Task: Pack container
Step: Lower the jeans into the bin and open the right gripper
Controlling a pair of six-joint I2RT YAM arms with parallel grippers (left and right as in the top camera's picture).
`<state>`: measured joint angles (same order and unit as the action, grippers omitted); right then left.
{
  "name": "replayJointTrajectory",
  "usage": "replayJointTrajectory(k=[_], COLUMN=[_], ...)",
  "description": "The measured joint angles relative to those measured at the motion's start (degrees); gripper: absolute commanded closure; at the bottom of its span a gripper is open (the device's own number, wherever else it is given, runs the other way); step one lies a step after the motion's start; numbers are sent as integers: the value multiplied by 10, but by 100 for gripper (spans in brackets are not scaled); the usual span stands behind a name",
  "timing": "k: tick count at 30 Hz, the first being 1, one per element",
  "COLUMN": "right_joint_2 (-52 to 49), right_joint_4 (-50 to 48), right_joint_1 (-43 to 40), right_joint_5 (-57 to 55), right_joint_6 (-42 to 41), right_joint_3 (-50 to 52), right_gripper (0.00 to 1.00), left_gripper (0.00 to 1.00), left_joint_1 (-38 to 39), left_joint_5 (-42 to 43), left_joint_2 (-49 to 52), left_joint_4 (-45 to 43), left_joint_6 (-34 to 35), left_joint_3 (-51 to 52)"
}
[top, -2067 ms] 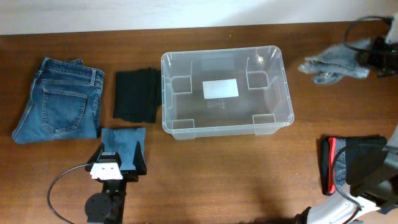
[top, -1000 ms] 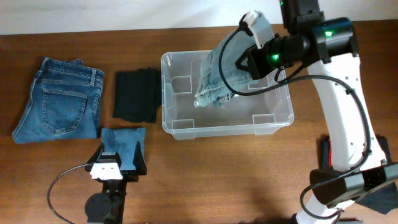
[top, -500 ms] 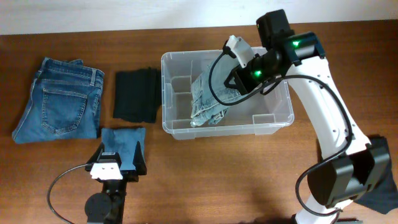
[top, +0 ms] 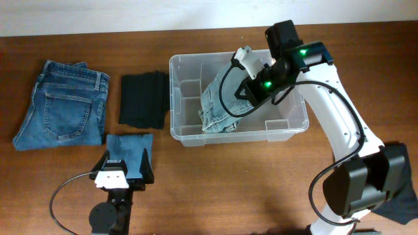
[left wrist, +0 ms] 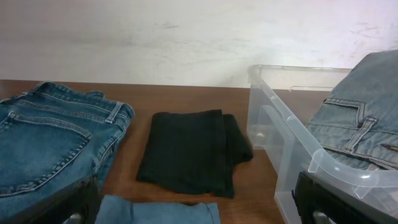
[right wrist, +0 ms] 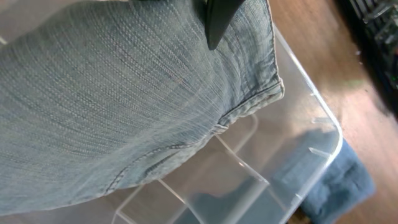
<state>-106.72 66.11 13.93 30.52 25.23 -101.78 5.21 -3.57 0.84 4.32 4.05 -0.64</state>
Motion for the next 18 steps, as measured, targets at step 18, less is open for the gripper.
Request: replayJointTrajectory(k=[18], right_joint_2=[-29], right_joint_4=[5], right_joint_1=[0], right_joint_5=[-87], right_joint_6=[10], right_joint_3=[0], right_gripper=[89], left_gripper=[1], left_joint_1=[0], left_joint_5=[0], left_joint_2=[0], left_joint_4=[0], left_joint_6=[0], left_joint_3=[0])
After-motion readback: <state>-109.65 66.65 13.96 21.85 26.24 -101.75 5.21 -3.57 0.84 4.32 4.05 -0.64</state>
